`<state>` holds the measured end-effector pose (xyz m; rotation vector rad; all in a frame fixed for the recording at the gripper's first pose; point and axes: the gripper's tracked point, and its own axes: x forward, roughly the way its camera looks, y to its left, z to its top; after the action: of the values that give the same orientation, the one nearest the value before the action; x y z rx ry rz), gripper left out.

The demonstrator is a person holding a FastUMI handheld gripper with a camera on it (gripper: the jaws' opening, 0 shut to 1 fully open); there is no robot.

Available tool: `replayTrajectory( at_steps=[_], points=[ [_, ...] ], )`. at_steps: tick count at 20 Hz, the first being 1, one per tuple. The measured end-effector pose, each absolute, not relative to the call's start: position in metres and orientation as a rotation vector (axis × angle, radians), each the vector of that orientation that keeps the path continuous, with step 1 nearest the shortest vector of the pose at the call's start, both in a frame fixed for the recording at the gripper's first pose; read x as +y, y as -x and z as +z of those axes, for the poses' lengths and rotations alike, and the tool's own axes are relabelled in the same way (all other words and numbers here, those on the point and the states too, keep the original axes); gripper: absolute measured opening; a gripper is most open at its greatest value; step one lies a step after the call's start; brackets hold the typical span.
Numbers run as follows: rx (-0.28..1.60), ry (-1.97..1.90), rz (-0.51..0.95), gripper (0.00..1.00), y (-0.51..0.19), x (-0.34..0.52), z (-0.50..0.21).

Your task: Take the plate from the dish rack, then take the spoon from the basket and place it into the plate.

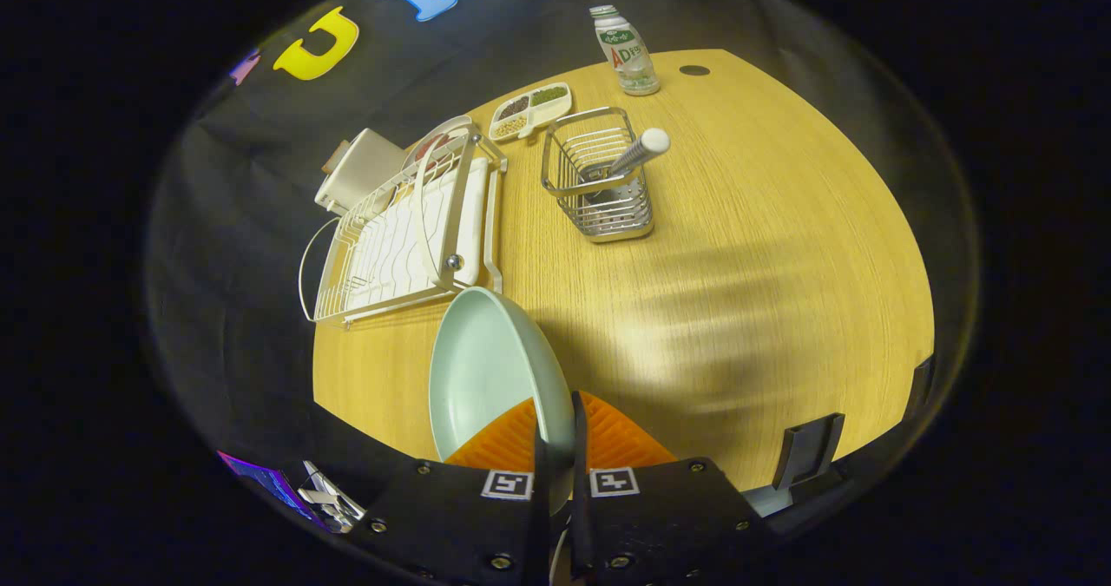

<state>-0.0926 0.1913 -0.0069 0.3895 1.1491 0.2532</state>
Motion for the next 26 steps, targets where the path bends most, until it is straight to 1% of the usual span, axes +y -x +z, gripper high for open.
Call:
replayTrajectory(
  at_steps=[6,9,11,12,13,14,16,18,20,22,26],
  points=[
    [1.172,-0.454,0.26,0.1,0.087,0.203,-0.041],
    [1.143,-0.464,0.285,0.1,0.083,0.204,-0.047],
    [1.067,-0.305,0.247,0.2,0.073,0.183,-0.049],
    [1.001,-0.208,0.243,0.44,0.065,0.173,-0.048],
    [0.931,-0.129,0.237,0.57,0.056,0.165,-0.04],
    [0.867,-0.069,0.234,0.83,0.055,0.158,-0.028],
    [0.745,-0.004,0.235,0.87,0.05,0.148,-0.005],
    [0.606,0.03,0.225,1.0,0.044,0.136,0.026],
    [0.454,0.044,0.209,0.99,0.035,0.127,0.059],
    [0.355,0.035,0.216,0.99,0.035,0.119,0.082],
    [0.303,0.045,0.177,0.99,0.024,0.095,0.088]
  ],
)
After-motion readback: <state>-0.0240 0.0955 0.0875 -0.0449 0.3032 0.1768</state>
